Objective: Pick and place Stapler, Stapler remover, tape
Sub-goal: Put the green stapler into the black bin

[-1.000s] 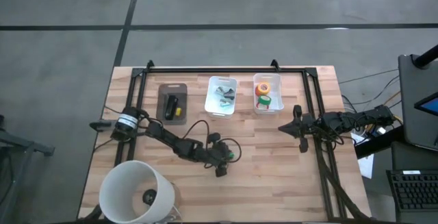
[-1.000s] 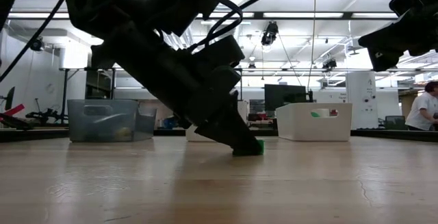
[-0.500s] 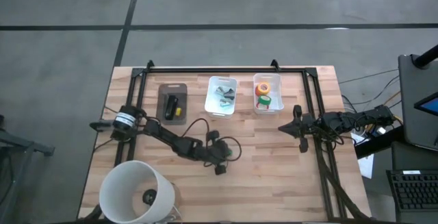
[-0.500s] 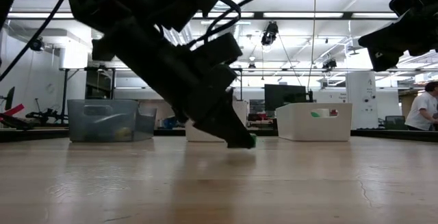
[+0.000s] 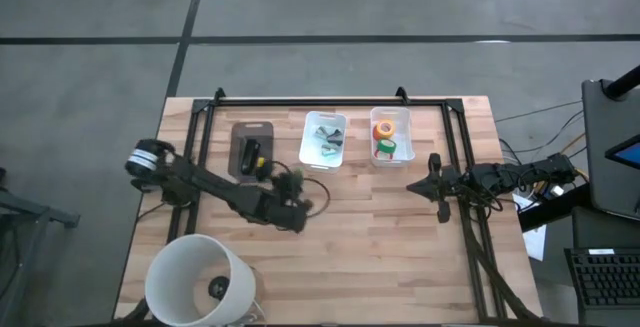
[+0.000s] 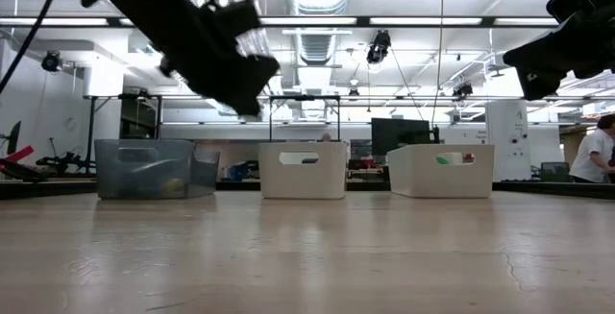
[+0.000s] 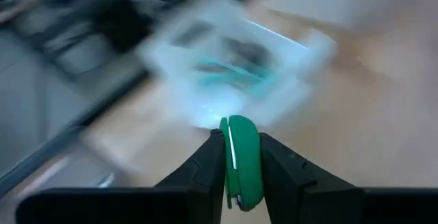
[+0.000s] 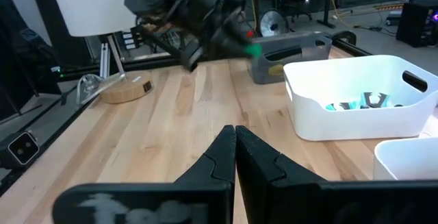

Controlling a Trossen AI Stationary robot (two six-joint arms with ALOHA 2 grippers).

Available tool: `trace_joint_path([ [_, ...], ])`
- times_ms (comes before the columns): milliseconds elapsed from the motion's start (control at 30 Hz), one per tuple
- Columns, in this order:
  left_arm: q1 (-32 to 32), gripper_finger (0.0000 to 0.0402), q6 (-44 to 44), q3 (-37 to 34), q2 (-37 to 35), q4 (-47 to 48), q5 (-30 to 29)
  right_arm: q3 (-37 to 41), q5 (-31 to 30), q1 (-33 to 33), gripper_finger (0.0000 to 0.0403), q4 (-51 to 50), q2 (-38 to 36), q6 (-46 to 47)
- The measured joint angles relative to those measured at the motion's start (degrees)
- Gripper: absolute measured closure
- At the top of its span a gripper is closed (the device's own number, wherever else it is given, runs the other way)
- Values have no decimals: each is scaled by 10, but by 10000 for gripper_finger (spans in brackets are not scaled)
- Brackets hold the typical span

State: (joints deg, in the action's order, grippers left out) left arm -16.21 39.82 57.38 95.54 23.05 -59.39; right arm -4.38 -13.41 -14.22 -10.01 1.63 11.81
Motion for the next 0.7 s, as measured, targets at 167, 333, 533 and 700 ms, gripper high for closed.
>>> trace_joint_path([
  [167,14,324,183,-27,-54,86,-94,0,0,0,394,0,0,0],
  [333,60,324,247,-78,-88,86,-82,0,0,0,394,0,0,0],
  [533,99,324,334,-139,-89,81,-33,0,0,0,394,0,0,0],
  [700,112,323,344,-175,-89,47,-3,0,0,0,394,0,0,0],
])
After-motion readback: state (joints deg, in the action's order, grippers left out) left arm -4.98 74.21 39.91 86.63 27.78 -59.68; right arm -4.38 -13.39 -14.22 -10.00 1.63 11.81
